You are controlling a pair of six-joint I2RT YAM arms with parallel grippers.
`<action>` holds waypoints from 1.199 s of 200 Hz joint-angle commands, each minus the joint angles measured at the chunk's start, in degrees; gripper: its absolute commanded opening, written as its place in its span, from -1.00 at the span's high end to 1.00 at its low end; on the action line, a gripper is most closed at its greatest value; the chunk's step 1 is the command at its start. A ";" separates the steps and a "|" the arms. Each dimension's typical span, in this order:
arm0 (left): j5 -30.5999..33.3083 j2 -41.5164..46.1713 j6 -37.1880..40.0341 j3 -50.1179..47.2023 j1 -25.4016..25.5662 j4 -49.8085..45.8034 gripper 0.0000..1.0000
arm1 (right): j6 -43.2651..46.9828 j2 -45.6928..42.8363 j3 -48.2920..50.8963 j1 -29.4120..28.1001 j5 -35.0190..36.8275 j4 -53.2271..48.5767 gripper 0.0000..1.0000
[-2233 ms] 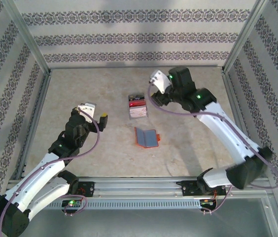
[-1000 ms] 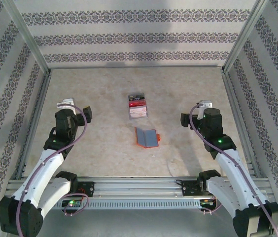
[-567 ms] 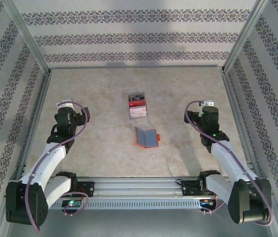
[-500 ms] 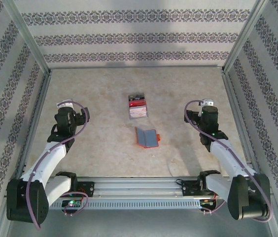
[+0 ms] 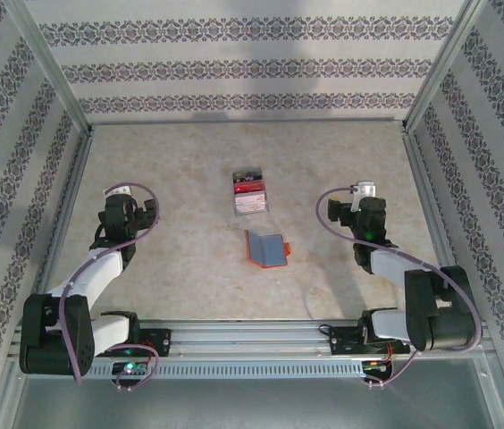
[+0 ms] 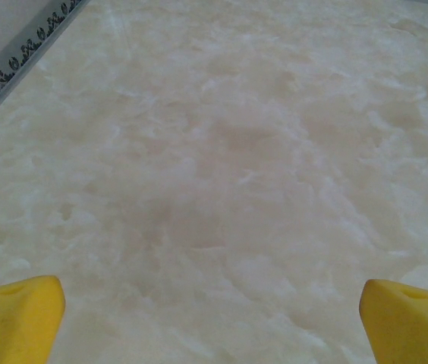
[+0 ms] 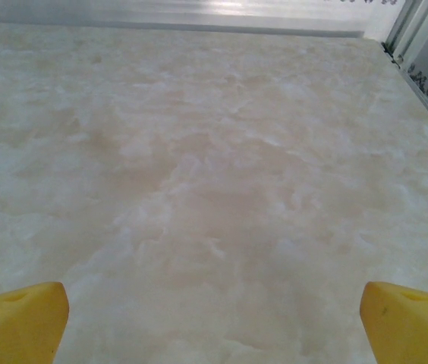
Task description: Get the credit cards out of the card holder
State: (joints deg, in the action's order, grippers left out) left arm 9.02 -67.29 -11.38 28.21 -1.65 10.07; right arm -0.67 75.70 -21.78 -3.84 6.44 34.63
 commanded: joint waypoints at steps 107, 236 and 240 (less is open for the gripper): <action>-1.78 -7.77 8.19 -5.72 -2.00 22.05 -0.99 | -1.64 11.75 -0.02 3.35 -4.51 18.89 -0.96; -15.81 -23.14 8.82 -13.35 -1.95 58.01 -0.99 | -1.32 11.66 0.16 3.04 -4.02 19.02 -0.96; -16.09 -24.27 8.87 -13.56 -1.95 59.52 -0.99 | -1.28 11.66 0.12 3.04 -4.07 19.05 -0.96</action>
State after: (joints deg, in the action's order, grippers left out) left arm -4.56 -86.06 -1.74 16.73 -2.81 54.61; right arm -1.32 87.55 -20.97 -0.51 3.09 52.53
